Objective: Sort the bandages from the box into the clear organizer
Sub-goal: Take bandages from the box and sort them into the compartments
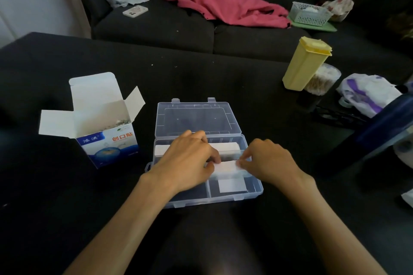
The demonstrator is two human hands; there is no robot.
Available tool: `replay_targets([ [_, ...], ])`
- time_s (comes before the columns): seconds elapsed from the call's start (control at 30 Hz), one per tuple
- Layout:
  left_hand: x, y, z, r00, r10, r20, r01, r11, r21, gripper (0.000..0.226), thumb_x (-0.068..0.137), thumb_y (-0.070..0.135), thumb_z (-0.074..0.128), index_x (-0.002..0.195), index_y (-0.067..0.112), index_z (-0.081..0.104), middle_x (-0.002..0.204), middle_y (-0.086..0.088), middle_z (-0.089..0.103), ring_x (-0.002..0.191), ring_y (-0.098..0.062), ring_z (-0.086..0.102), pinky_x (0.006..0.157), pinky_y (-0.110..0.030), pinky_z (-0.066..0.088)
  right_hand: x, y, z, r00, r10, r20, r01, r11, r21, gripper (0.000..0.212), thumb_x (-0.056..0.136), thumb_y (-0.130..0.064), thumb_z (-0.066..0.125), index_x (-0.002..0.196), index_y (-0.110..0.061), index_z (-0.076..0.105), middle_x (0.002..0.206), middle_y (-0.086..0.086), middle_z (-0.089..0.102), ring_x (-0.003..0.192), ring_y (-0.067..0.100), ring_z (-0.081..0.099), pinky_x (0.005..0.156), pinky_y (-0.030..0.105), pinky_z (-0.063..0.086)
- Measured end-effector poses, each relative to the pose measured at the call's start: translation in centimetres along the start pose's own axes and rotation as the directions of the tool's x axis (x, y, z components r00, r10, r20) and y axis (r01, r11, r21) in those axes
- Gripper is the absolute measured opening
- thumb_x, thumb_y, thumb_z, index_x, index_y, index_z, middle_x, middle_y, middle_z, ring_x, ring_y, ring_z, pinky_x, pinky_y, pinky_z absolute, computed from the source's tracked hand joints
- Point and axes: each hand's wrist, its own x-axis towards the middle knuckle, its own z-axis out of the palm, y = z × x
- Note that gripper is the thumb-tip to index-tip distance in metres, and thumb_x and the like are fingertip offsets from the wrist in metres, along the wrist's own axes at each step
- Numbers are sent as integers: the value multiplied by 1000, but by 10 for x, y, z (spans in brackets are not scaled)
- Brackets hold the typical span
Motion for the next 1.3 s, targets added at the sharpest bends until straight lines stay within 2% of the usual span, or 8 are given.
replay_targets([
  [0.13, 0, 0, -1, 1000, 8, -3, -8, 1000, 4, 29, 93, 33, 52, 120, 40, 60, 99, 11, 39, 93, -7, 34, 77, -20, 30, -2, 1, -6, 997, 66, -27, -64, 996, 63, 19, 84, -36, 65, 94, -20, 66, 86, -4, 64, 70, 11, 59, 70, 28, 53],
  [0.37, 0, 0, -1, 1000, 10, -19, -10, 1000, 11, 29, 92, 33, 55, 119, 40, 61, 97, 11, 39, 91, -7, 33, 76, -20, 29, -15, -11, -7, 998, 63, -22, -64, 995, -70, 13, 91, -25, 56, 89, -19, 45, 79, -2, 52, 68, 10, 52, 63, 22, 44],
  [0.6, -2, -3, -2, 999, -29, -25, 27, 998, -57, 27, 93, 34, 54, 117, 42, 62, 110, 10, 50, 101, -9, 42, 80, -19, 30, -10, 3, -29, 995, 98, -14, -95, 981, 170, 9, 80, -35, 69, 84, -26, 67, 83, -6, 65, 79, 11, 61, 78, 34, 54],
  [0.73, -17, -8, -17, 973, -116, -201, 85, 984, -157, 21, 89, 35, 59, 108, 41, 66, 113, 12, 56, 103, -6, 50, 83, -18, 36, -16, -1, -50, 989, -28, -147, 82, 923, 375, 5, 86, -30, 64, 84, -27, 67, 81, -6, 65, 72, 5, 59, 67, 24, 50],
  [0.83, -39, -17, -30, 846, -205, -492, 116, 972, -205, 15, 85, 25, 65, 96, 32, 72, 100, 7, 64, 89, -4, 51, 78, -23, 40, -20, -28, -48, 922, -96, -374, 267, 858, 439, 11, 88, -31, 61, 93, -25, 67, 70, -5, 63, 60, 6, 57, 58, 19, 48],
  [0.93, -65, -43, -42, 682, -311, -662, 236, 950, -203, 20, 84, 19, 64, 103, 23, 70, 105, -2, 65, 99, -14, 55, 82, -27, 41, -28, -66, -35, 815, -252, -522, 482, 795, 369, 18, 91, -30, 55, 107, -28, 64, 81, -14, 61, 70, -1, 57, 61, 11, 44],
  [1.13, -131, -99, -33, 746, -405, -528, 502, 864, 47, 47, 96, 30, 43, 140, 13, 42, 146, -4, 42, 139, -20, 30, 113, -36, 21, -42, -145, -12, 670, -594, -444, 668, 744, 13, 40, 99, -24, 40, 139, -27, 41, 144, -6, 40, 134, 11, 31, 107, 24, 28],
  [1.3, -149, -108, -35, 745, -386, -544, 427, 903, -55, 47, 95, 44, 29, 122, 25, 61, 130, 9, 56, 127, -9, 40, 102, -27, 32, -48, -171, -5, 743, -588, -319, 604, 795, -56, 46, 98, -32, 41, 143, -30, 30, 141, 1, 35, 129, 20, 36, 100, 34, 40],
])
